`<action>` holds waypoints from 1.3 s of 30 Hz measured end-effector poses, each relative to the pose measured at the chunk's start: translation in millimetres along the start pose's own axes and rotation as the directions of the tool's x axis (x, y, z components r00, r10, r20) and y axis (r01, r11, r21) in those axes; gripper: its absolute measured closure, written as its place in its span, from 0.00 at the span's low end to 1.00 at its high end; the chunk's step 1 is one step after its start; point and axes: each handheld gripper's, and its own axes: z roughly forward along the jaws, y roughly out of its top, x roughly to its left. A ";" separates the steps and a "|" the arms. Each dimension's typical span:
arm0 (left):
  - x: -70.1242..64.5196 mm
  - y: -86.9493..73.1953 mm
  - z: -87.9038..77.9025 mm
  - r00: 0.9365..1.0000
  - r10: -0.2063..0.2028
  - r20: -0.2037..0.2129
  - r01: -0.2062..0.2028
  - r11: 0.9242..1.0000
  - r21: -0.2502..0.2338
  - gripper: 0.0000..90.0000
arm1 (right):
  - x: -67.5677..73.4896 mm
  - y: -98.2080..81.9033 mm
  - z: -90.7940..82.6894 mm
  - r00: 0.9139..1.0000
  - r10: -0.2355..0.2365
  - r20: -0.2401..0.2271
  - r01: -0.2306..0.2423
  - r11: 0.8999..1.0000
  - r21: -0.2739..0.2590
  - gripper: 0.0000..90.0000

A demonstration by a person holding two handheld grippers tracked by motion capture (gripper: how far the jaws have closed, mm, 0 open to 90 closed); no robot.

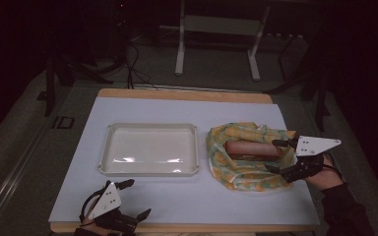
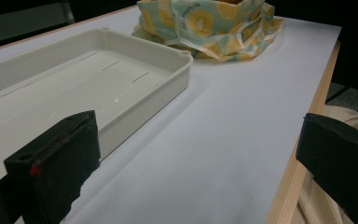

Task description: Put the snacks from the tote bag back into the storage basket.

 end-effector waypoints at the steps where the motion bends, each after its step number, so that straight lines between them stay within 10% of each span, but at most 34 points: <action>1: 0.2 -0.1 0.2 1.000 -0.001 0.001 0.001 1.000 0.001 0.00 | -2.3 0.1 0.9 1.000 -0.002 0.001 0.002 1.000 0.003 0.17; 26: 0.6 -0.5 0.9 1.000 -0.002 0.006 0.002 1.000 0.005 0.00 | -50.7 -6.9 23.2 1.000 -0.008 0.026 0.004 0.986 0.166 0.21; 39: 0.9 -0.7 0.6 1.000 -0.006 0.001 0.006 1.000 0.003 0.00 | -64.1 -29.2 44.7 0.999 -0.037 -0.013 0.040 0.943 0.331 0.25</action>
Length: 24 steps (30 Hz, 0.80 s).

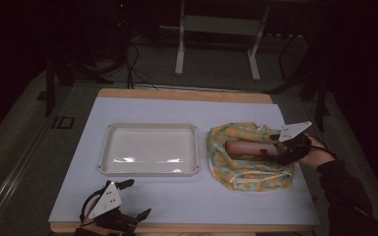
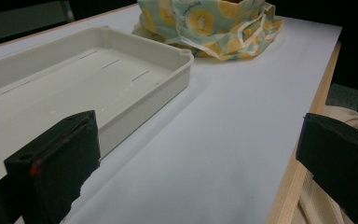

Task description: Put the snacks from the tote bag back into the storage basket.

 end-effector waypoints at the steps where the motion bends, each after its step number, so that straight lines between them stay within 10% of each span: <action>1: -0.1 -0.1 0.1 1.000 -0.001 0.001 0.001 1.000 0.000 0.00 | -0.4 -0.8 2.1 1.000 -0.009 0.004 0.009 1.000 0.020 0.25; 11: 0.1 -0.7 1.1 1.000 -0.002 0.004 0.002 1.000 0.005 0.00 | -3.4 -3.2 15.4 0.998 -0.064 0.016 0.061 0.987 0.146 0.26; 24: -2.2 -1.2 2.9 1.000 0.011 0.022 -0.012 1.000 0.023 0.00 | -7.3 7.3 37.5 0.987 -0.159 -0.034 0.162 0.940 0.299 0.28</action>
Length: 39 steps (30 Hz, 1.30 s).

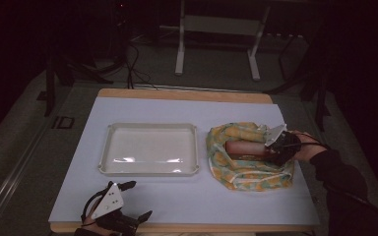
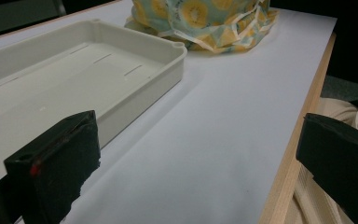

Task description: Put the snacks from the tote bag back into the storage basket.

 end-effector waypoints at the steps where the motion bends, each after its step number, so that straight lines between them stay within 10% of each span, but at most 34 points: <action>1: -0.1 0.0 0.1 1.000 0.000 0.000 0.000 1.000 0.000 0.00 | -0.3 0.8 0.7 1.000 0.000 -0.009 0.000 1.000 0.008 0.30; 18: 0.7 -0.9 0.1 1.000 -0.005 0.006 0.005 1.000 -0.003 0.00 | -4.8 7.7 4.0 0.994 -0.082 -0.069 0.088 0.993 0.085 0.46; 39: 0.3 -1.4 2.2 1.000 0.007 0.027 -0.007 1.000 0.004 0.00 | -8.1 4.8 -16.0 0.993 -0.047 -0.110 0.054 0.997 0.060 0.48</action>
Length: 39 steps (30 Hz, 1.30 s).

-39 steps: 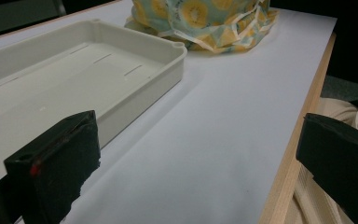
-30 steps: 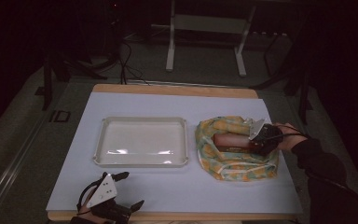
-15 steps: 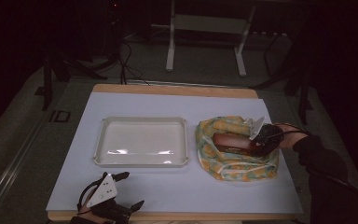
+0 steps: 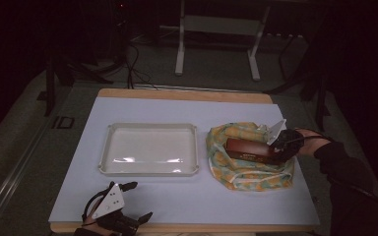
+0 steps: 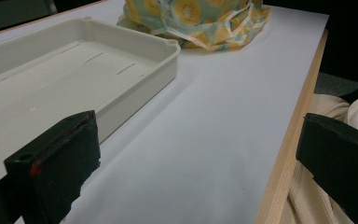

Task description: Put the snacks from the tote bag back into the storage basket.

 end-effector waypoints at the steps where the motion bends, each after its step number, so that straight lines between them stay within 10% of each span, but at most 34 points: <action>1: 0.0 0.0 0.0 1.000 0.000 0.000 0.000 1.000 0.000 0.00 | 0.0 0.0 0.0 1.000 0.000 0.000 0.000 1.000 0.000 0.48; 39: -0.4 0.4 -0.3 1.000 0.005 -0.011 -0.005 1.000 0.003 0.00 | 4.5 28.0 -81.4 0.995 -0.032 0.093 0.038 0.998 -0.058 0.48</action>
